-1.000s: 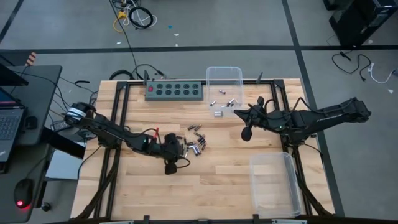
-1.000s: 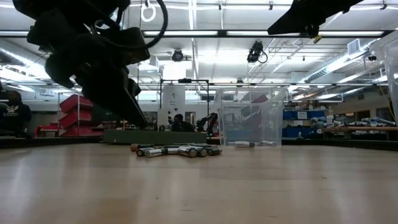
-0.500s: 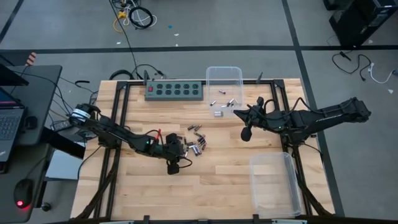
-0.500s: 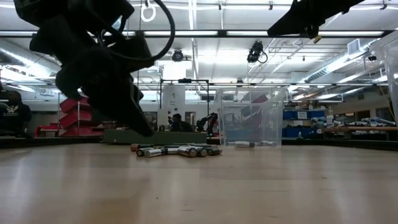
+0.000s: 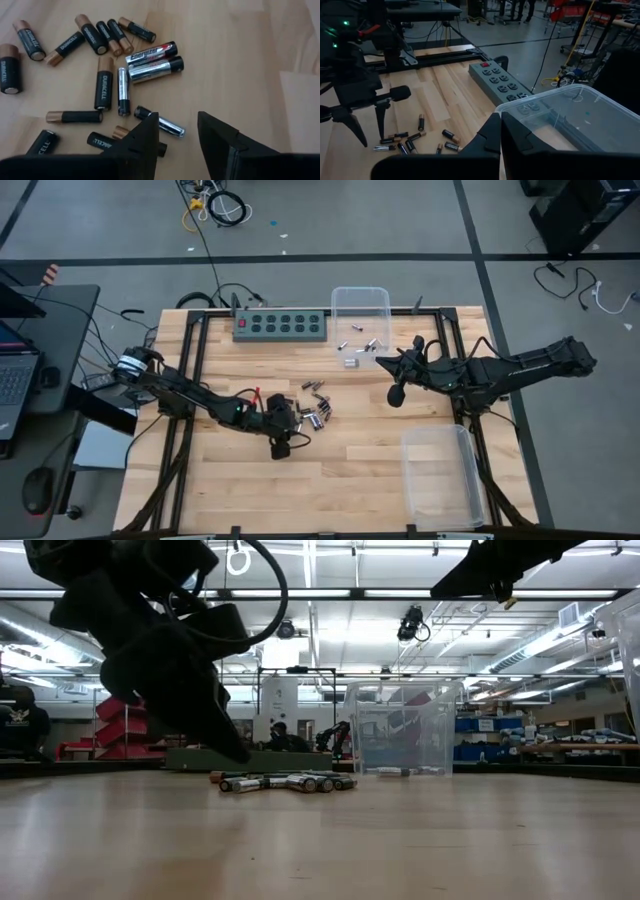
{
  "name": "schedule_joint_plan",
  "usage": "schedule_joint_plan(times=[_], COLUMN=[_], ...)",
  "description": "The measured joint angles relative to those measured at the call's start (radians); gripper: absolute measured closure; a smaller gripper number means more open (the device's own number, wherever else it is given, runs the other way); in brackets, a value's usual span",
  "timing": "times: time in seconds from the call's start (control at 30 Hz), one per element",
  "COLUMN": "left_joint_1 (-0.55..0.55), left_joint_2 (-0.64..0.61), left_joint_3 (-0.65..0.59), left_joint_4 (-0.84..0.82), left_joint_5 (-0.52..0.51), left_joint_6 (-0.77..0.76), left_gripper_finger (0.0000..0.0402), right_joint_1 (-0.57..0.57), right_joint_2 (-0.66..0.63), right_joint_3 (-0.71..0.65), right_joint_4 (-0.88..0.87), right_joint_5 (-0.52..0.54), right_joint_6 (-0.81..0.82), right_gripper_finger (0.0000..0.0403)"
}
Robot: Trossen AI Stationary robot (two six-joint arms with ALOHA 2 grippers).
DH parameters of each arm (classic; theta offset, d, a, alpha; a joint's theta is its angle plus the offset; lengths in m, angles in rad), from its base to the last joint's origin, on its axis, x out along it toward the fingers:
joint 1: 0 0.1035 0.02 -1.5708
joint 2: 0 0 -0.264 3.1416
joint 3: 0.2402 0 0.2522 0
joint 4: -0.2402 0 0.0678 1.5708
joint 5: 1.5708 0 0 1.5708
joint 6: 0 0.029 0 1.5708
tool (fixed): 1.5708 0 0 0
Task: Sort batteries
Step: Put the silver battery into the top transparent bin
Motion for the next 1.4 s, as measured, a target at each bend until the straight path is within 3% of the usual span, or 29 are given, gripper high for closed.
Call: schedule_joint_plan(times=[1.4], left_joint_1=[0.020], left_joint_2=[0.031], left_joint_3=[0.000], left_joint_4=[0.024], left_joint_5=[0.005], left_joint_6=[-0.046], left_gripper_finger=[0.0264], right_joint_1=[0.000], right_joint_2=[0.000], right_joint_3=[0.000], right_joint_4=[-0.003], right_joint_5=[0.000], right_joint_6=[0.000], right_gripper_finger=[0.0402])
